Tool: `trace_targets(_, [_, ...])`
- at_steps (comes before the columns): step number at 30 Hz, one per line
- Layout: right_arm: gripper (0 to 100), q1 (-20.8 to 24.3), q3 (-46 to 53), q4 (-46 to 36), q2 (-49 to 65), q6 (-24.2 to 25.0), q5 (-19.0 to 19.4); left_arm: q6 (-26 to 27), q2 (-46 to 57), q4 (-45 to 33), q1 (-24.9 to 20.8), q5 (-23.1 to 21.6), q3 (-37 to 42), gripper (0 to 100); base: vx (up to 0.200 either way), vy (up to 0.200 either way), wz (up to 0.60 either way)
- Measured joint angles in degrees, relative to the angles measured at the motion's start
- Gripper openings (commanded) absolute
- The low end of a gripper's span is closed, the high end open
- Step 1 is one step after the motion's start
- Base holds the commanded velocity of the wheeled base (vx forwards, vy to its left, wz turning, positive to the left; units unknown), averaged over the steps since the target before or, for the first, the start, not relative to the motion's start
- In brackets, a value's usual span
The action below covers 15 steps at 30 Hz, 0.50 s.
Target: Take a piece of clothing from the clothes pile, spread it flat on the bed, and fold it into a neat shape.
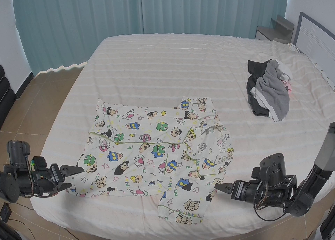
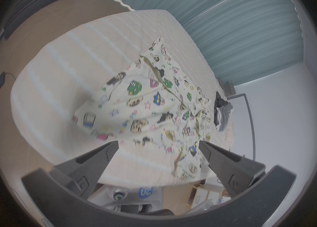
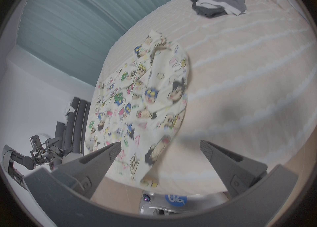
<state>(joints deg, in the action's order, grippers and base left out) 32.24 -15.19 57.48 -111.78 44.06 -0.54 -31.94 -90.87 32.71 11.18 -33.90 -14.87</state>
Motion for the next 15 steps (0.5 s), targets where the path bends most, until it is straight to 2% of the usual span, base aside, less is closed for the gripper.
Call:
trace_targets(9, [100, 4.63, -7.05, -0.48, -6.41, 0.45, -1.56, -1.18, 5.71, 0.49, 0.01, -2.94, 5.8, 100, 0.0, 0.0, 0.0])
trace_targets(15, [100, 6.86, -12.4, -5.17, -9.53, 0.41, -2.04, -1.26, 6.52, 0.49, 0.09, -3.16, 6.64, 100, 0.0, 0.0, 0.0])
